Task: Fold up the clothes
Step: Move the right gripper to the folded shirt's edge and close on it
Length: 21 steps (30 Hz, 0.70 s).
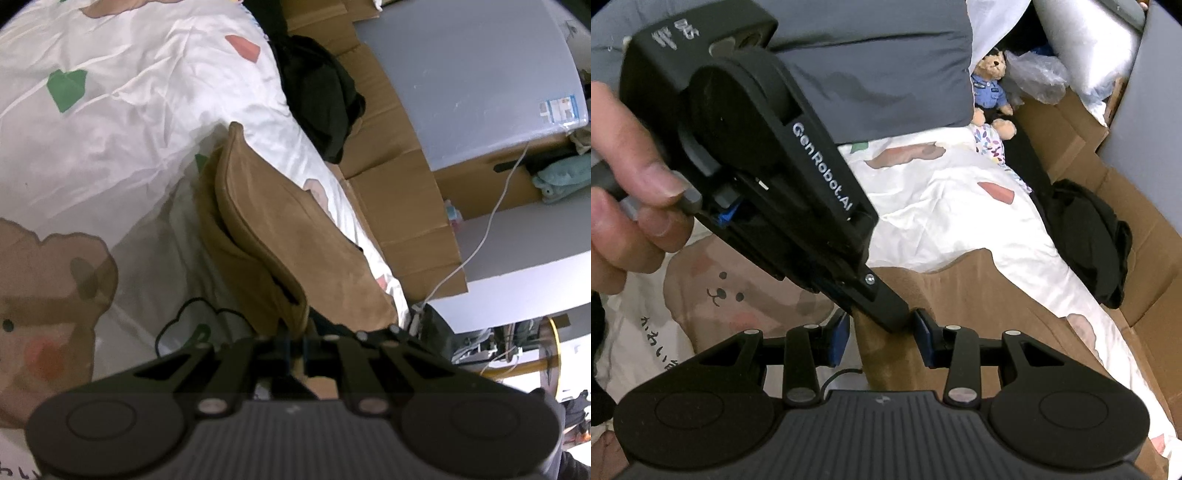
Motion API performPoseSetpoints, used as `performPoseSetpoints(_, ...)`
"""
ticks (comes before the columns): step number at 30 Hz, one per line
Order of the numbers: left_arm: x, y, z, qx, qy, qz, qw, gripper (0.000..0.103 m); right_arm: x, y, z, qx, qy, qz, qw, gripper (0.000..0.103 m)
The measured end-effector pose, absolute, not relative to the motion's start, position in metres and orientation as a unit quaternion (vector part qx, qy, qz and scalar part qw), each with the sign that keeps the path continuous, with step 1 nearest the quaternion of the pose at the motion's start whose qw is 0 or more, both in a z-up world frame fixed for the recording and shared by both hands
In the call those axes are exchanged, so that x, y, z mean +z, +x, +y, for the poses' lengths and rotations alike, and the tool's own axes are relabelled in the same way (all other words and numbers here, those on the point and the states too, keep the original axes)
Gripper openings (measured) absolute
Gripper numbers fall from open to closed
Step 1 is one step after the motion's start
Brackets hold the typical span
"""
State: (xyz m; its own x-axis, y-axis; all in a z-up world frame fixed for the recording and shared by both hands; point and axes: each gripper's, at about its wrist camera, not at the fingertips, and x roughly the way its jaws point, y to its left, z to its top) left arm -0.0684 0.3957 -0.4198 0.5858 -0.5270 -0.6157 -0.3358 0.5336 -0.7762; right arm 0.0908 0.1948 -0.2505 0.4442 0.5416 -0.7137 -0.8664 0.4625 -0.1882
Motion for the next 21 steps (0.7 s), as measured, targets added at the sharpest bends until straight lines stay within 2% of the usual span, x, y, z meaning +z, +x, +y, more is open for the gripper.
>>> performPoseSetpoints(4, -0.418, -0.069, 0.398, -0.06, -0.484, 0.454, 0.746, 0.006, -0.255, 0.087, 0.202, 0.434, -0.298, 0.285, 0.801, 0.042)
performPoseSetpoints(7, -0.419, -0.07, 0.4, -0.056, -0.491, 0.454, 0.742, 0.006, -0.259, 0.088, 0.205, 0.427, -0.304, 0.288, 0.801, 0.033)
performPoseSetpoints(8, -0.42, -0.071, 0.401, -0.054, -0.493, 0.454, 0.74, 0.006, -0.259, 0.089, 0.205, 0.426, -0.303, 0.29, 0.801, 0.025)
performPoseSetpoints(10, -0.423, -0.072, 0.405, -0.05, -0.503, 0.455, 0.733, 0.006, -0.261, 0.091, 0.206, 0.433, -0.306, 0.294, 0.795, 0.019)
performPoseSetpoints(11, -0.422, -0.071, 0.407, -0.051, -0.498, 0.454, 0.737, 0.006, -0.262, 0.092, 0.206, 0.438, -0.307, 0.296, 0.791, 0.013)
performPoseSetpoints(14, -0.418, -0.065, 0.413, -0.054, -0.483, 0.452, 0.748, 0.008, -0.262, 0.092, 0.206, 0.451, -0.309, 0.291, 0.785, 0.012)
performPoseSetpoints(15, -0.417, -0.064, 0.415, -0.054, -0.478, 0.451, 0.752, 0.015, -0.262, 0.093, 0.206, 0.452, -0.308, 0.292, 0.784, 0.01)
performPoseSetpoints(16, -0.416, -0.062, 0.417, -0.055, -0.473, 0.451, 0.755, 0.017, -0.262, 0.094, 0.205, 0.452, -0.307, 0.295, 0.784, 0.004)
performPoseSetpoints(17, -0.415, -0.06, 0.419, -0.056, -0.468, 0.45, 0.759, 0.025, -0.262, 0.096, 0.204, 0.451, -0.305, 0.298, 0.784, 0.004)
performPoseSetpoints(18, -0.414, -0.058, 0.421, -0.057, -0.463, 0.449, 0.762, 0.04, -0.261, 0.098, 0.203, 0.449, -0.302, 0.302, 0.785, 0.004)
performPoseSetpoints(20, -0.412, -0.055, 0.426, -0.058, -0.453, 0.448, 0.769, 0.055, -0.26, 0.105, 0.199, 0.446, -0.291, 0.308, 0.788, 0.003)
performPoseSetpoints(21, -0.412, -0.05, 0.429, -0.048, -0.451, 0.448, 0.77, 0.056, -0.26, 0.105, 0.197, 0.446, -0.288, 0.307, 0.79, 0.003)
